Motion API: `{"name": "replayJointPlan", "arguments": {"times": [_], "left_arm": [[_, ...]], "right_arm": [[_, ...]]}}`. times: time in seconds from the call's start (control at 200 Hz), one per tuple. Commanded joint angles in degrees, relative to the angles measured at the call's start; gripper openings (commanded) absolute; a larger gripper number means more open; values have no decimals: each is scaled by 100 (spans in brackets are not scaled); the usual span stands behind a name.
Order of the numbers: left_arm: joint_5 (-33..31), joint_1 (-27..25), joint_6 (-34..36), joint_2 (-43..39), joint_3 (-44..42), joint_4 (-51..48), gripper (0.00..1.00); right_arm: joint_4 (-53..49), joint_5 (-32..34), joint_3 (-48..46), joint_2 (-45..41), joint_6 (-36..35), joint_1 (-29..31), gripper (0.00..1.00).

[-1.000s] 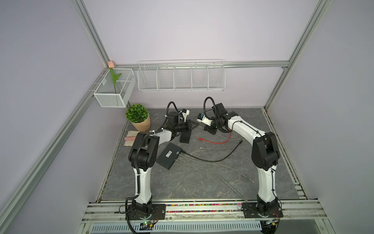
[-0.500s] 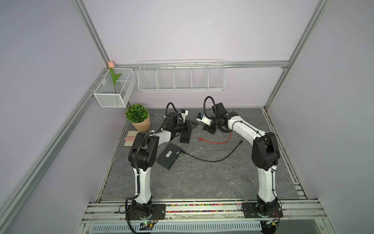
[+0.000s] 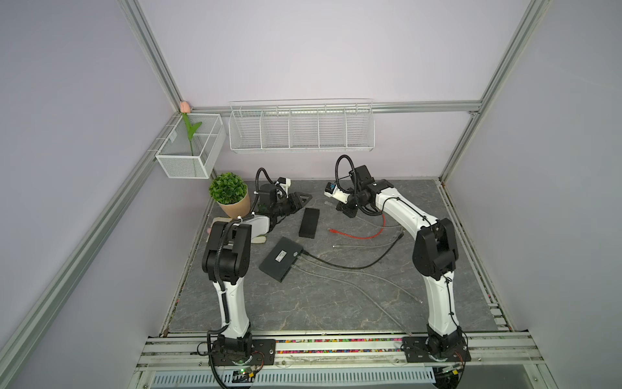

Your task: Insert the plug into the switch port

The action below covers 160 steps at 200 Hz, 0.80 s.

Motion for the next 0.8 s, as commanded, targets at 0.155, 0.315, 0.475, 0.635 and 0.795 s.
{"name": "replayJointPlan", "arguments": {"times": [0.155, 0.315, 0.475, 0.635, 0.795], "left_arm": [[-1170, 71, 987, 22, 396, -1454, 49], [-1190, 71, 932, 348, 533, -1438, 47], [-1161, 32, 928, 620, 759, -1501, 42], [-1195, -58, 1040, 826, 949, -1709, 41], [-1197, -129, 1119, 944, 1032, -1839, 41]], "right_arm": [[-1083, 420, 936, 1042, -204, 56, 7], [-1048, 372, 1024, 1215, -248, 90, 7], [-1073, 298, 1163, 1360, -284, 147, 7], [-1147, 200, 1385, 1521, -309, 181, 7], [-1152, 178, 1456, 1602, -345, 233, 7]]}}
